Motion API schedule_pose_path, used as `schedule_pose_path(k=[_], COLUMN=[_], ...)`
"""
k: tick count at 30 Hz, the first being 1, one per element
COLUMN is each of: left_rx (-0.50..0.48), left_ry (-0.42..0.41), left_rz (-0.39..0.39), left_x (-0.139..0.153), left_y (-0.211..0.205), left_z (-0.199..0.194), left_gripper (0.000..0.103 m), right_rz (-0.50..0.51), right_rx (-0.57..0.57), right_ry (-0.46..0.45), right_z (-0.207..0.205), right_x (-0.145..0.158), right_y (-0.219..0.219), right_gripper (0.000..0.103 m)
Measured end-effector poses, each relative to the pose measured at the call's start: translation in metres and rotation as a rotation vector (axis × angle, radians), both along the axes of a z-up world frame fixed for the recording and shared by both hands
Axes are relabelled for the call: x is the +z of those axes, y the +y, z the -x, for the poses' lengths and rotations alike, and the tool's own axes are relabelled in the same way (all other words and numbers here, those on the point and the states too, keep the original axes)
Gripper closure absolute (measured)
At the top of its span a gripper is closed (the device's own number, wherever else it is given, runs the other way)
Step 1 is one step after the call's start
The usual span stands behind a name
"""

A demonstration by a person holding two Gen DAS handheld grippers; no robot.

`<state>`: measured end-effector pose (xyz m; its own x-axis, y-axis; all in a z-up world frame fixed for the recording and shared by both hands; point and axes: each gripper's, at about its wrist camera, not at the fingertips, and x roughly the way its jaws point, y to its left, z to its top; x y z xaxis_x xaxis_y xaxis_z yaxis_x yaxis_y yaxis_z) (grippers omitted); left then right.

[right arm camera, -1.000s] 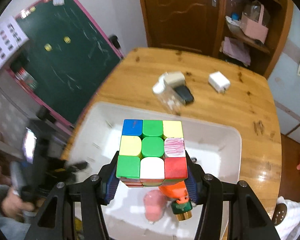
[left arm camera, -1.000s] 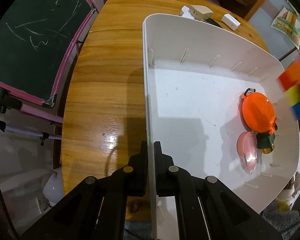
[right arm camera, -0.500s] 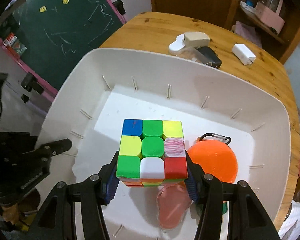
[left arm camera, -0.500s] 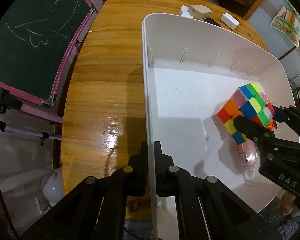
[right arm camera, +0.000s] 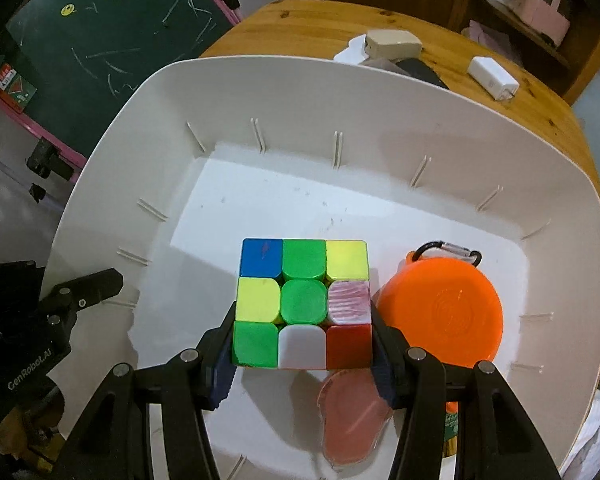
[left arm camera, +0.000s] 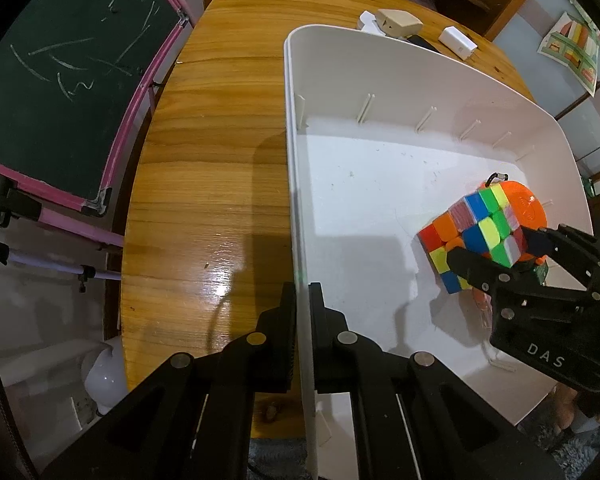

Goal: Organize rigid objects
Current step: 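Carry the Rubik's cube into the tray beside the orange case and release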

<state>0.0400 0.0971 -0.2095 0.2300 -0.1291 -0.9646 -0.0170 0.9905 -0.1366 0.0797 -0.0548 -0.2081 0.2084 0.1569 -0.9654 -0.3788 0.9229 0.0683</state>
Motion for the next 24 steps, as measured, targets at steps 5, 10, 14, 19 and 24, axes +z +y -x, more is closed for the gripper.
schedule_pose_path(k=[5,10,14,19,24], left_rx=[0.000,0.000,-0.003,-0.005,-0.005], left_ry=[0.002,0.004,0.007,0.016,0.023], left_rz=[0.008,0.014,0.010,0.007,-0.002], left_x=[0.000,0.000,0.000,-0.001,-0.001], left_y=[0.000,0.001,0.000,0.000,-0.002], left_z=[0.001,0.001,0.000,0.000,0.001], left_gripper=[0.097,0.096,0.096,0.096,0.096], right_rz=[-0.028,-0.033,-0.048,-0.054,-0.066], right_rx=[-0.013,-0.030,-0.031,-0.015,-0.011], right_ry=[0.027,-0.017,-0.091,-0.230,-0.331], right_z=[0.003,0.010,0.017,0.039,0.044], right_x=[0.001,0.014,0.033,0.065,0.085], right_y=[-0.004,-0.006,-0.006,-0.004,-0.008], right_gripper=[0.043,0.037,0.037,0.037,0.037])
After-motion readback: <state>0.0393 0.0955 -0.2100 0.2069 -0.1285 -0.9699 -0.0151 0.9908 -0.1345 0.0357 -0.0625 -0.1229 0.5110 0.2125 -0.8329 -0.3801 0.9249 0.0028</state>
